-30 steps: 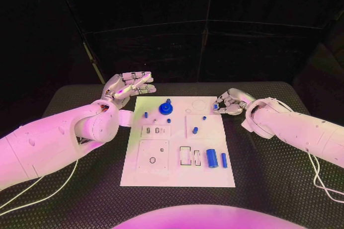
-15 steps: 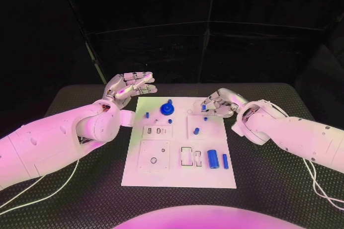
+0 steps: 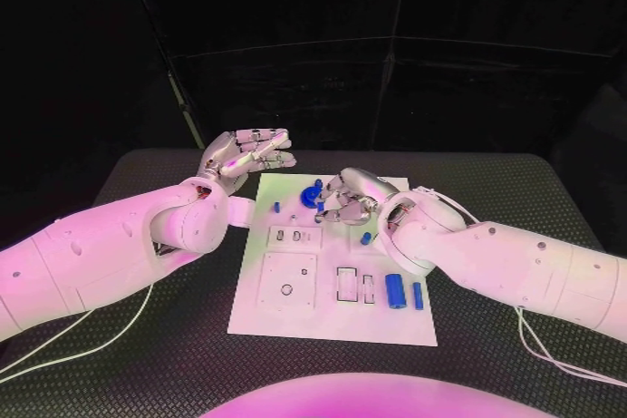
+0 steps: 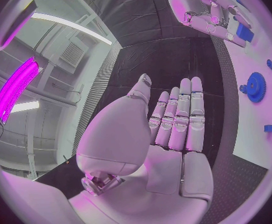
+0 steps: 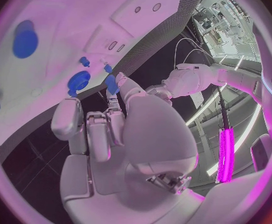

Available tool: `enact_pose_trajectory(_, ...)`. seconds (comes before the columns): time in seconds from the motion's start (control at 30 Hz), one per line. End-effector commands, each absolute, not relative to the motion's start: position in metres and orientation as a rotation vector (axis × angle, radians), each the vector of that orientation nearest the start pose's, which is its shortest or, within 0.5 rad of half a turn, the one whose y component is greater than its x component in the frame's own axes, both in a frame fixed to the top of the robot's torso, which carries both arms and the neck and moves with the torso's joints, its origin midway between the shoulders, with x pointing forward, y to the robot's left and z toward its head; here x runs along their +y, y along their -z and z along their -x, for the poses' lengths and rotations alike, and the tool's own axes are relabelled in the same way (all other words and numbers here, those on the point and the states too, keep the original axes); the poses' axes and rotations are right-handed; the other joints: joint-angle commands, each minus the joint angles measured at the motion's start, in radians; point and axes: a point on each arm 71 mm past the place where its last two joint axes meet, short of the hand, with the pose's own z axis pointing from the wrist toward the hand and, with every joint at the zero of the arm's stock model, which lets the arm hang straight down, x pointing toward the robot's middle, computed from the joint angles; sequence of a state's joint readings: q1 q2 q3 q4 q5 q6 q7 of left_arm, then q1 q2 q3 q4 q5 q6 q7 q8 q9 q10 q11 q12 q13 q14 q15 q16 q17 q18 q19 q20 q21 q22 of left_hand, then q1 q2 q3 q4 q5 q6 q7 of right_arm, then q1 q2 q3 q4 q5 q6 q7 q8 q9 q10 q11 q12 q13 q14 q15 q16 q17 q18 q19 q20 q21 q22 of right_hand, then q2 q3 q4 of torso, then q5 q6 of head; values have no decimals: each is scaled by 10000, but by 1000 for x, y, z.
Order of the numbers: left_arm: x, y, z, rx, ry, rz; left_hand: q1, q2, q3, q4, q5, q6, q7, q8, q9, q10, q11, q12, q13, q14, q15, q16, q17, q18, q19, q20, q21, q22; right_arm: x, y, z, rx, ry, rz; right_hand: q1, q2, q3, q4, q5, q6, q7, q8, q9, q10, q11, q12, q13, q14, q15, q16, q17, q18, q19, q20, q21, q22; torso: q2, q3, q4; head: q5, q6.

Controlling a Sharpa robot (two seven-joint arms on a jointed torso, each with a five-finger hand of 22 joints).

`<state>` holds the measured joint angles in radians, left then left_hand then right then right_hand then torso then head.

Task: Assemble the parts on the task board

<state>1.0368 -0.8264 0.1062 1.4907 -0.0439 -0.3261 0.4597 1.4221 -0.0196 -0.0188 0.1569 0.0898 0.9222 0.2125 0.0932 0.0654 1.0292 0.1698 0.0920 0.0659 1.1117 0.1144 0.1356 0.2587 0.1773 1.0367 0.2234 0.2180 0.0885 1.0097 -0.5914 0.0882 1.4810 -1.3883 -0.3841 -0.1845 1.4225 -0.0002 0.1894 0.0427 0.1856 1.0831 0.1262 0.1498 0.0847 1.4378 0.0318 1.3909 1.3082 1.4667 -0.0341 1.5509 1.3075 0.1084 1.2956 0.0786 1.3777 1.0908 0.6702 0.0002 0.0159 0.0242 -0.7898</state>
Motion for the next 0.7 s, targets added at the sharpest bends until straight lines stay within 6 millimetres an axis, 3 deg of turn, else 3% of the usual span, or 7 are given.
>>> enact_pose_trajectory(0.03, 214, 200, -486, 12965, 15843, 11511, 47, 47, -4, -47, -7, 24, 28, -65, 2, -33, -26, -53, -4, 66, 25, -13, 9, 56, 71, -1, -34, -9, -80, 227, -466, 17400, -8178, -229, 71, 112, 83, 6, -22, 229, -193, 70, 145, -39, -63, -42, 362, 922, -63, 19, 2056, -143, -2, -70, 32, -25, 13, -5, -14, 74, -23)
enact_pose_trajectory(0.13, 213, 200, -486, 12965, 15864, 11505, 47, 47, -4, -47, -7, 24, 28, -65, 2, -33, -26, -53, -4, 66, 25, -13, 9, 56, 71, -1, -34, -9, -69, 228, -466, 17542, -8217, -137, 51, 104, 86, 8, -23, 223, -189, 66, 145, -53, -60, -64, 338, 916, -63, 9, 2026, -140, -10, -71, 24, -41, 13, 0, 15, 94, -57)
enact_pose_trajectory(0.27, 214, 200, -487, 12950, 15851, 11500, 47, 47, -4, -47, -7, 24, 28, -65, 2, -33, -26, -53, -4, 66, 25, -13, 9, 56, 71, -1, -34, -9, -58, 237, -461, 17741, -8172, 331, -13, 72, 89, 14, -31, 197, -177, 50, 141, -84, -51, -109, 293, 911, -57, 1, 2008, -141, -7, -69, 21, -40, 17, -24, 45, 129, -91)
enact_pose_trajectory(0.5, 216, 200, -487, 12919, 15807, 11497, 47, 47, -4, -47, -7, 24, 28, -65, 2, -33, -26, -53, -4, 66, 25, -13, 9, 56, 71, -1, -34, -9, -47, 243, -459, 17817, -8028, 947, -59, 47, 90, 19, -49, 188, -174, 43, 141, -91, -46, -123, 282, 910, -54, 0, 2005, -141, -6, -67, 19, -41, 21, -6, 15, 198, -147)
enact_pose_trajectory(0.7, 214, 199, -487, 12928, 15842, 11489, 47, 47, -4, -47, -7, 24, 28, -65, 2, -33, -26, -53, -4, 66, 25, -13, 9, 56, 71, -1, -34, -9, -43, 247, -458, 17956, -7919, 1132, -106, 29, 90, 29, -72, 175, -168, 34, 139, -94, -42, -130, 280, 906, -50, -7, 1987, -138, -14, -65, 9, -59, 20, -5, 23, 157, -206)
